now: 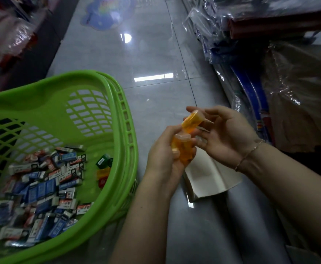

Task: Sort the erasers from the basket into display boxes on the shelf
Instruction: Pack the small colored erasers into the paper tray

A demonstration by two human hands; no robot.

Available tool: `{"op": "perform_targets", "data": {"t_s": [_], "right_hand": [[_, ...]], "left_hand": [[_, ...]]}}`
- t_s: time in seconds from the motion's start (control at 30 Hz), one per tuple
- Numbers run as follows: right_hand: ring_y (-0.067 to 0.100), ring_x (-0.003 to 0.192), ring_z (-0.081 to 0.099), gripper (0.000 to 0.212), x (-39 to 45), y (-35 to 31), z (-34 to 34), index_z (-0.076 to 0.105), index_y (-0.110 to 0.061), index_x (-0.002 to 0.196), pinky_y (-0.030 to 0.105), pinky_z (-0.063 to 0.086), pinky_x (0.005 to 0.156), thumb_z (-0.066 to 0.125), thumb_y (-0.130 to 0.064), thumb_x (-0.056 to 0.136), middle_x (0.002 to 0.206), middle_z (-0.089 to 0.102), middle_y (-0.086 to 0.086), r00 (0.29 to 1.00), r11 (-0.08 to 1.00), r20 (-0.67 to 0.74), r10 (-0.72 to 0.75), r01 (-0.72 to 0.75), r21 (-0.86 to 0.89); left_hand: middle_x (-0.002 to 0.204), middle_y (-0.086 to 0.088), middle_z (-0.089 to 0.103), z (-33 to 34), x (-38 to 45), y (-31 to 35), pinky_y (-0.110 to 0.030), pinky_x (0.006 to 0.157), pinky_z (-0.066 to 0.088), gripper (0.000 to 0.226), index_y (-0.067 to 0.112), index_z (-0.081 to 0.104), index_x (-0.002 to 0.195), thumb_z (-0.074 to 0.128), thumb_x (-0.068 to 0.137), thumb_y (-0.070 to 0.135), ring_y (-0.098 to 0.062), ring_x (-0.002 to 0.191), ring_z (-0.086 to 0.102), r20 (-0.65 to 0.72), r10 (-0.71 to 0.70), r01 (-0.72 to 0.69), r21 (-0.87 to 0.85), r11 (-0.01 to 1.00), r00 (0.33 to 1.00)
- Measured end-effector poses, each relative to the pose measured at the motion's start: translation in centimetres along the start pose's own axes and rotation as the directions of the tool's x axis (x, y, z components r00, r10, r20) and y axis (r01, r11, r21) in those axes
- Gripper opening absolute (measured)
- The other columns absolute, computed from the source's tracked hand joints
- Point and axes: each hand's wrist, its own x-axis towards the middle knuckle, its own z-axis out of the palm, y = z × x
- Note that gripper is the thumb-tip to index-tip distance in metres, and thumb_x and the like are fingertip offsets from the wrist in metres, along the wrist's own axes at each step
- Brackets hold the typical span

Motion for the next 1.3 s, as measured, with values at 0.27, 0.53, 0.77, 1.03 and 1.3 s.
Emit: {"op": "perform_targets", "data": {"t_s": [0.27, 0.53, 0.77, 1.03, 1.3], "right_hand": [[0.017, 0.080, 0.058, 0.013, 0.3, -0.1, -0.6, 0.060, -0.013, 0.097, 0.028, 0.048, 0.079, 0.056, -0.023, 0.090, 0.093, 0.061, 0.010, 0.997, 0.992, -0.068, -0.035, 0.026, -0.123], [0.017, 0.071, 0.067, 0.023, 0.2, -0.5, -1.2, 0.063, -0.006, 0.102, 0.025, 0.056, 0.069, 0.063, -0.022, 0.085, 0.082, 0.068, 0.009, 0.999, 0.979, -0.020, -0.043, 0.038, -0.198], [0.025, 0.063, 0.063, 0.013, 0.7, -0.9, -2.2, 0.056, -0.001, 0.091, 0.035, 0.057, 0.062, 0.066, -0.003, 0.082, 0.082, 0.065, 0.020, 0.965, 0.567, -0.111, -0.237, 0.044, -0.823], [0.036, 0.104, 0.054, 0.026, 3.9, 5.6, -4.0, 0.047, -0.013, 0.112, 0.035, 0.044, 0.081, 0.050, -0.010, 0.086, 0.115, 0.050, 0.017, 0.944, -0.139, -0.161, -0.287, -0.208, -0.968], [0.035, 0.103, 0.056, 0.028, 5.6, 7.1, -5.4, 0.044, -0.014, 0.113, 0.036, 0.043, 0.080, 0.053, -0.015, 0.087, 0.114, 0.051, 0.014, 0.910, -0.090, -0.180, -0.375, -0.229, -0.969]], "left_hand": [[0.078, -0.009, 0.071, -0.3, 0.1, 0.2, -0.024, 0.056, 0.050, 0.029, 0.006, 0.067, 0.093, 0.057, 0.089, 0.033, -0.014, 0.057, 0.062, 0.046, -0.012, 0.006, 0.126, 0.992, 0.999], [0.079, -0.012, 0.069, -0.6, 0.2, 0.0, -0.027, 0.060, 0.050, 0.026, 0.006, 0.067, 0.097, 0.057, 0.090, 0.028, -0.017, 0.062, 0.063, 0.050, 0.002, -0.013, 0.218, 0.976, 0.999], [0.082, -0.022, 0.068, -2.2, 1.1, 0.4, -0.021, 0.050, 0.047, 0.022, 0.003, 0.062, 0.101, 0.070, 0.083, 0.013, -0.021, 0.059, 0.061, -0.224, 0.369, -0.148, 0.642, 0.753, 0.902], [0.103, -0.003, 0.067, -3.4, 2.3, -1.3, -0.035, 0.083, 0.051, 0.051, 0.026, 0.061, 0.116, 0.076, 0.071, 0.043, -0.022, 0.096, 0.062, -0.121, 0.377, 0.012, 0.961, 0.278, 0.918], [0.089, -0.003, 0.070, -4.3, 2.8, -1.8, -0.037, 0.080, 0.055, 0.028, 0.032, 0.063, 0.095, 0.077, 0.071, 0.035, -0.022, 0.085, 0.068, -0.107, 0.327, -0.023, 0.929, 0.370, 0.939]]}}
